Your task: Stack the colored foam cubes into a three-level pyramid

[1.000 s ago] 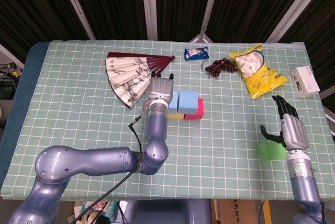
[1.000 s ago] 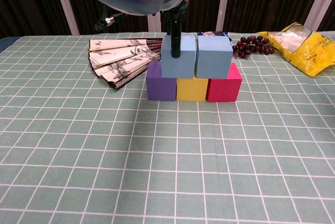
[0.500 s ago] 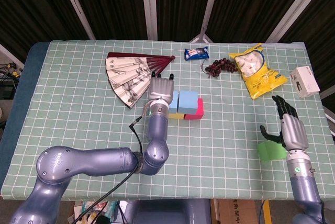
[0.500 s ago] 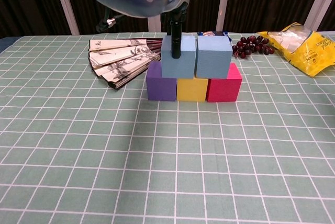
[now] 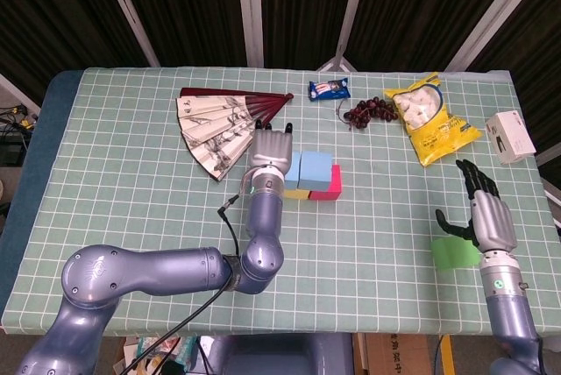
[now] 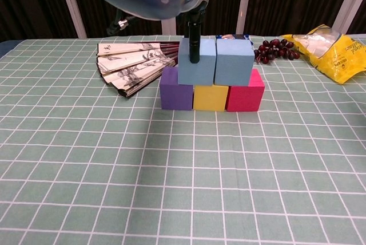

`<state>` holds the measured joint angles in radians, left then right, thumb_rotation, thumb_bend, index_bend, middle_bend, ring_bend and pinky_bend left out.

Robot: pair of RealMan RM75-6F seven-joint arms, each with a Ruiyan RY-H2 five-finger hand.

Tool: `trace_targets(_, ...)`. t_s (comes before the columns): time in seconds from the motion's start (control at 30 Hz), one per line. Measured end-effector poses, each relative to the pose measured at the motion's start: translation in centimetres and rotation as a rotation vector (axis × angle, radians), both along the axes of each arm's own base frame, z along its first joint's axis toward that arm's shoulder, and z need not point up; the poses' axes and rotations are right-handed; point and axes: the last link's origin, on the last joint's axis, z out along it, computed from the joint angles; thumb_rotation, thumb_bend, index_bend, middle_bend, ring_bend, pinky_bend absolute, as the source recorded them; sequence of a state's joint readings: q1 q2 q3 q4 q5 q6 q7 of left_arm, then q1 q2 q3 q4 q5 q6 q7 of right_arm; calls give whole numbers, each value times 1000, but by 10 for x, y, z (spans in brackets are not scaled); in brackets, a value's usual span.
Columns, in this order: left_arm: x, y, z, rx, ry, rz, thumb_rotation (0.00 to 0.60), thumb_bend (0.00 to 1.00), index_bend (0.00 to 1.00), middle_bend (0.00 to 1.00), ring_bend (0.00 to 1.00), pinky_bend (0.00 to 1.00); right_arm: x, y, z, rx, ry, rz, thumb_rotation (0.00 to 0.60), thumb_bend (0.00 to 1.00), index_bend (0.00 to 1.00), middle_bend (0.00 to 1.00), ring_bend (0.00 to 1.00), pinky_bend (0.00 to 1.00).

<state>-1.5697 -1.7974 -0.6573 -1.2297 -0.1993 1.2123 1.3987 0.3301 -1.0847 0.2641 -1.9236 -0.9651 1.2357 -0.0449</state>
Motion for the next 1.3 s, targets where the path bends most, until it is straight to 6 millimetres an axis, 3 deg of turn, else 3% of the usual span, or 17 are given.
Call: trace_targets(1.3, -1, 1, -1, 11, 4, -6, 600, 347, 0, 434, 116, 33, 0, 0, -1, 3, -1, 5, 600, 378, 0, 0, 0, 0)
